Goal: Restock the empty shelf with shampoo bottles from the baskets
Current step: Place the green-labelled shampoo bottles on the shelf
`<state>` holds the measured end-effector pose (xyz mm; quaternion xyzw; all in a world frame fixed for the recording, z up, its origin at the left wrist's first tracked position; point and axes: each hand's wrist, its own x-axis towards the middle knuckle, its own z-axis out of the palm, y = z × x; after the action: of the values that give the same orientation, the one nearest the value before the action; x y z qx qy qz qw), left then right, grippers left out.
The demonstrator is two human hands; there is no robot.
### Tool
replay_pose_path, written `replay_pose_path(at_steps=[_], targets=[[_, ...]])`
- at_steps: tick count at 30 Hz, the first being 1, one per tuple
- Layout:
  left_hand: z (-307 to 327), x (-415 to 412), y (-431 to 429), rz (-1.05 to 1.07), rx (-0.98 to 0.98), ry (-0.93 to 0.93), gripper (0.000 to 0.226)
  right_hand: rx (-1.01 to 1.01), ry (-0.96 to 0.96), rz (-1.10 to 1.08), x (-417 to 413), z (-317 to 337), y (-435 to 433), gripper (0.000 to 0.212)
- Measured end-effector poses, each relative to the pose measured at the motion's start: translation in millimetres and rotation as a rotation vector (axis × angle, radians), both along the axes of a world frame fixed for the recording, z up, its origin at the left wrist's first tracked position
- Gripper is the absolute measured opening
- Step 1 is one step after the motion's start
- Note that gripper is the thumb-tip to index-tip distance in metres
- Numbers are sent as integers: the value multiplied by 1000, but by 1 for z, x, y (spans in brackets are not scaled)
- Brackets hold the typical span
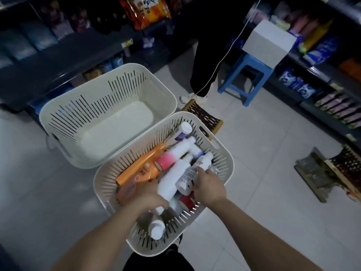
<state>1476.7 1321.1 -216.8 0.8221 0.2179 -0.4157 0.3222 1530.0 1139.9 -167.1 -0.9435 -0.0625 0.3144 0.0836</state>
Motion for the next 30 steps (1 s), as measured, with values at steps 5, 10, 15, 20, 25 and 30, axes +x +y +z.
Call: replay_pose_path(at_steps=[5, 10, 15, 20, 25, 30], targets=[[20, -2, 48, 471, -559, 229, 64, 187, 66, -177, 12, 6, 9, 48], [29, -21, 66, 498, -744, 223, 107, 422, 70, -495, 20, 10, 22, 42], [40, -11, 62, 654, -972, 118, 112, 725, 286, -828, 27, 7, 29, 74], [51, 18, 42, 665, -1031, 53, 106, 1307, 557, -1025, 44, 18, 35, 81], [39, 13, 13, 589, -784, -42, 67, 1132, 146, -1088, 56, 30, 24, 39], [11, -3, -28, 159, -268, -1, 28, 957, -137, -1033, 53, 23, 15, 43]])
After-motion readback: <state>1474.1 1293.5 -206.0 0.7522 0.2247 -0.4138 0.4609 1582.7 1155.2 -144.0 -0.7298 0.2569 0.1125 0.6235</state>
